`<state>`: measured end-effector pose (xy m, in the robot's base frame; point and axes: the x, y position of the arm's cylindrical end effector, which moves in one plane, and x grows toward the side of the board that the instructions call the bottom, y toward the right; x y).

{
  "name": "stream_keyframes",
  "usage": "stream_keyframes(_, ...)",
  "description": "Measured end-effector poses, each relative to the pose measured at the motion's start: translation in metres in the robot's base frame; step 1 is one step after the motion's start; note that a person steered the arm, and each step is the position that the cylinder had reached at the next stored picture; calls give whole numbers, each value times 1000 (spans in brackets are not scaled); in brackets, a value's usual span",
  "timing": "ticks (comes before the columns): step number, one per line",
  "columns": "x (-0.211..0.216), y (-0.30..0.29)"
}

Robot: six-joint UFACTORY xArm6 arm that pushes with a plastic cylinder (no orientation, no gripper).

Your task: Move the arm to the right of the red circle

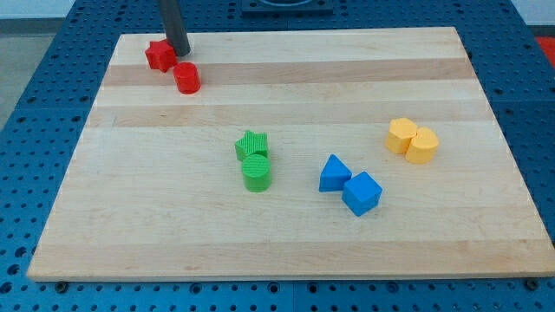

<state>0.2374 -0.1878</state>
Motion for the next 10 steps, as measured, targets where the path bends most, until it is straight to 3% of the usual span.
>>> stream_keyframes(3, 0, 2)
stream_keyframes(6, 2, 52)
stream_keyframes(10, 82, 65)
